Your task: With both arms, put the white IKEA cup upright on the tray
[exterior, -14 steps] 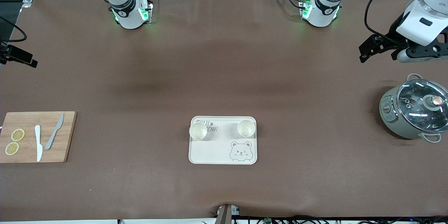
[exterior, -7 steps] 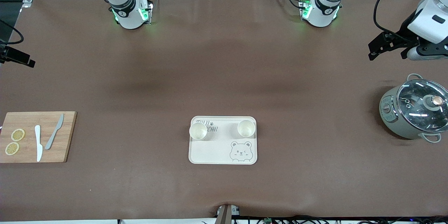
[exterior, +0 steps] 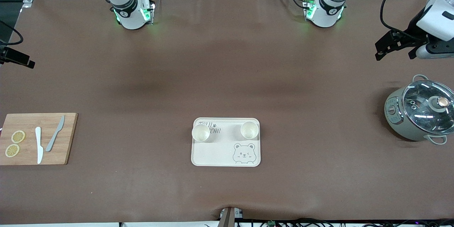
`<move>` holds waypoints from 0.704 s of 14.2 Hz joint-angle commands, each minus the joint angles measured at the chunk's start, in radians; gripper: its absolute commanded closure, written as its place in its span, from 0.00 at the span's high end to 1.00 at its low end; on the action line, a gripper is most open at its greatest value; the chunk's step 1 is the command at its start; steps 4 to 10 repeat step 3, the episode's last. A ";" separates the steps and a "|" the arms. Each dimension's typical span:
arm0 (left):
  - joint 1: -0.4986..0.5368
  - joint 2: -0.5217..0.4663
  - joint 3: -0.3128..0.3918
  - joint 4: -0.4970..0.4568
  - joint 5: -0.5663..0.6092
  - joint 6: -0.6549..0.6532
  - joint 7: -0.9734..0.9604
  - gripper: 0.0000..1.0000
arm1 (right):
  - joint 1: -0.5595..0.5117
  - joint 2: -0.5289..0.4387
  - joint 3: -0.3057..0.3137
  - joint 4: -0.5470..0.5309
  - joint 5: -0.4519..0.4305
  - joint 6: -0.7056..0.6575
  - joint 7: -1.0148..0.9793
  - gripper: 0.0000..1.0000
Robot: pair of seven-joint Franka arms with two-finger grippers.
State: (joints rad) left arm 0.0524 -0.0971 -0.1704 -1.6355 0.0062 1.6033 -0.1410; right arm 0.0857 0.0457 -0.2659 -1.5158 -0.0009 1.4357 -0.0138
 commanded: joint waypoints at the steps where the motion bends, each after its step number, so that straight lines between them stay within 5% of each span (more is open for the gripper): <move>1: -0.002 0.020 -0.009 0.046 0.008 -0.029 0.004 1.00 | -0.012 -0.004 0.011 -0.001 -0.014 -0.001 -0.012 1.00; 10: -0.002 0.020 -0.009 0.046 0.006 -0.029 -0.002 1.00 | -0.012 -0.004 0.011 -0.001 -0.014 -0.003 -0.012 1.00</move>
